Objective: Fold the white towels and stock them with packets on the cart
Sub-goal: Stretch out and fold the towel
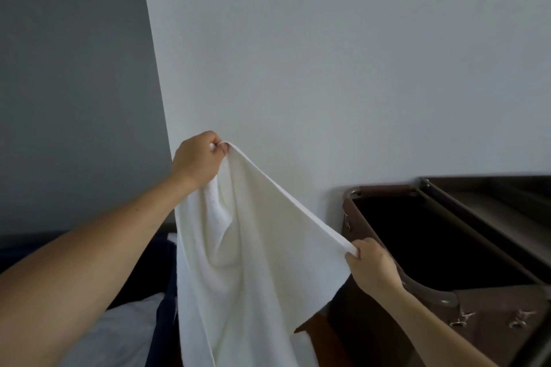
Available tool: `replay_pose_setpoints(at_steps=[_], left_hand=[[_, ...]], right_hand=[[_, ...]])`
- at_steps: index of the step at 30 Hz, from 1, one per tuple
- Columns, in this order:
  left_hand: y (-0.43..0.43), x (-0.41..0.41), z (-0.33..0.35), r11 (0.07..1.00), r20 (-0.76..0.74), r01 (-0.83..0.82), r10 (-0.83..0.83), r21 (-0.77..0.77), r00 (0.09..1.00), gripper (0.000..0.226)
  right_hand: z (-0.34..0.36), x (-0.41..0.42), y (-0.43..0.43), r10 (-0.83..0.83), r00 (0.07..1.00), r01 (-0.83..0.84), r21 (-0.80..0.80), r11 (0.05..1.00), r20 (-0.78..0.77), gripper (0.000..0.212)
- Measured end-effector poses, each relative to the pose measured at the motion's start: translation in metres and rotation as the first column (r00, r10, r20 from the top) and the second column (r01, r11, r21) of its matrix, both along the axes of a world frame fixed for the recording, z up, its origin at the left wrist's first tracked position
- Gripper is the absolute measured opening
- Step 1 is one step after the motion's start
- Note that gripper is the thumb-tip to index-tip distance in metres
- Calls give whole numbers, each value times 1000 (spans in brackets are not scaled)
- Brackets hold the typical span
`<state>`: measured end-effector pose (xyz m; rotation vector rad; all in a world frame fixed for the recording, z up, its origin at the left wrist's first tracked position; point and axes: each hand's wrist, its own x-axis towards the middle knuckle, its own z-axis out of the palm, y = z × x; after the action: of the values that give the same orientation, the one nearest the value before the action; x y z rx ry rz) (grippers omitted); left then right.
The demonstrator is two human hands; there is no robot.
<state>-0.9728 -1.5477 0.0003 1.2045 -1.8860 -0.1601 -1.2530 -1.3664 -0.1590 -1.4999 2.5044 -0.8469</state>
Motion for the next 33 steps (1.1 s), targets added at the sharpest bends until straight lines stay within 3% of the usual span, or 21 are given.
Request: replay_pose_setpoints(at_steps=[3, 7, 11, 15, 17, 19, 21, 23, 25, 28, 31, 33], left_hand=[[-8, 10, -9, 999, -7, -2, 2, 45, 1000, 23], [-14, 19, -25, 996, -2, -10, 10, 87, 1000, 24], [-18, 27, -28, 993, 24, -44, 41, 108, 999, 23], [-27, 44, -28, 988, 48, -88, 83, 130, 995, 25], [-32, 50, -29, 983, 44, -102, 97, 152, 994, 25], [-34, 50, -31, 982, 54, -100, 92, 159, 994, 25], [-31, 46, -33, 983, 99, -104, 90, 148, 991, 24], [-29, 43, -33, 985, 122, -112, 96, 130, 988, 24], [-28, 45, -34, 985, 125, -115, 99, 131, 987, 24], [-27, 51, -37, 986, 143, -97, 78, 133, 987, 24], [-23, 53, -40, 987, 162, -90, 69, 130, 984, 24], [-21, 53, -41, 987, 160, -85, 63, 134, 985, 24]], right_hand=[[6, -6, 1, 28, 997, -26, -28, 999, 68, 15], [27, -8, 6, 30, 950, 12, -131, 991, 311, 3], [37, -26, 9, 51, 965, 11, -234, 972, 257, 7], [49, -34, 18, 207, 958, -139, -310, 940, 197, 10], [55, -33, 22, 348, 926, -307, -246, 919, 147, 5], [62, -27, 25, 450, 883, -449, -34, 893, 133, 18], [68, -19, 27, 479, 878, -463, 267, 845, 7, 32], [71, -19, 28, 478, 874, -419, 363, 832, -86, 34], [72, -26, 29, 421, 905, -389, 271, 881, -70, 31], [72, -39, 28, 267, 960, -267, -11, 964, 81, 19], [75, -46, 24, 181, 963, -137, -214, 967, 201, 15], [78, -48, 23, 215, 913, -95, -333, 938, 347, 19]])
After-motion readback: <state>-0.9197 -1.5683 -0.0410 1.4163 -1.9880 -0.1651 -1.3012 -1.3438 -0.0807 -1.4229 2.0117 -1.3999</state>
